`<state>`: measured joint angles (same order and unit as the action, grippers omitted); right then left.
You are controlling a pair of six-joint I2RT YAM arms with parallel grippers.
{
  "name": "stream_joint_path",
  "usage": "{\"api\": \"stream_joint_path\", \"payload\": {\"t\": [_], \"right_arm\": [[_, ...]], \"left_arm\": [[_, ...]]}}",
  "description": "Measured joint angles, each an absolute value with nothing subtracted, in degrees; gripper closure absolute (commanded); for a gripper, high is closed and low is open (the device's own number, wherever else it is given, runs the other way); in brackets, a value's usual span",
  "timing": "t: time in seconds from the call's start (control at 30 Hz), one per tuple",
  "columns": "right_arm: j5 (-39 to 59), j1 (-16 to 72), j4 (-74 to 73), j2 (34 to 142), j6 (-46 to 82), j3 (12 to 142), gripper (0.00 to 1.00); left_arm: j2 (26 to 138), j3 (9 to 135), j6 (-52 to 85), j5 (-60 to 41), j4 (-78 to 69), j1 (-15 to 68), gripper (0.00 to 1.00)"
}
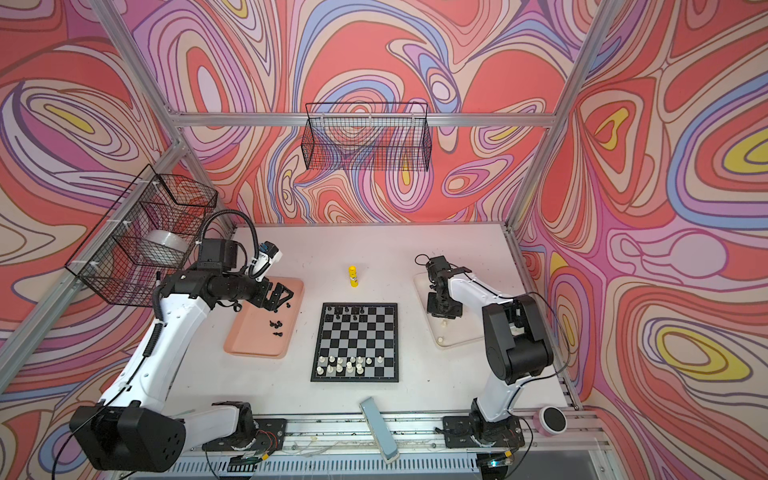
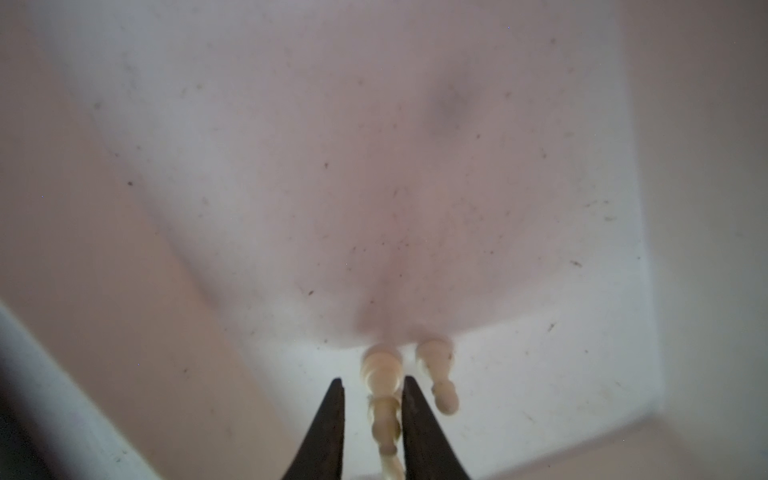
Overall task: Set up the chess pieces on the board
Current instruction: 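Lower the right gripper into the white tray and grasp a cream pawn, then carry the cream pawn with the right gripper over the chessboard's near edge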
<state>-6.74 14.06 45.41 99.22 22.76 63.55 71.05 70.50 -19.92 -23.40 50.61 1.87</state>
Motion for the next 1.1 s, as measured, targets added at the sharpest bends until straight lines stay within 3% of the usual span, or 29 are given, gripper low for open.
{"api": "stream_joint_path", "payload": {"t": [0.33, 1.1], "right_arm": [[-7.2, 14.1, 45.4, 99.2, 22.5, 63.5, 0.91], [-7.3, 14.1, 46.4, 98.7, 20.5, 64.3, 0.91]], "left_arm": [[71.0, 70.5, -19.9, -23.3, 50.6, 1.9, 0.07], [71.0, 70.5, -19.9, -22.9, 50.6, 1.9, 0.07]]}}
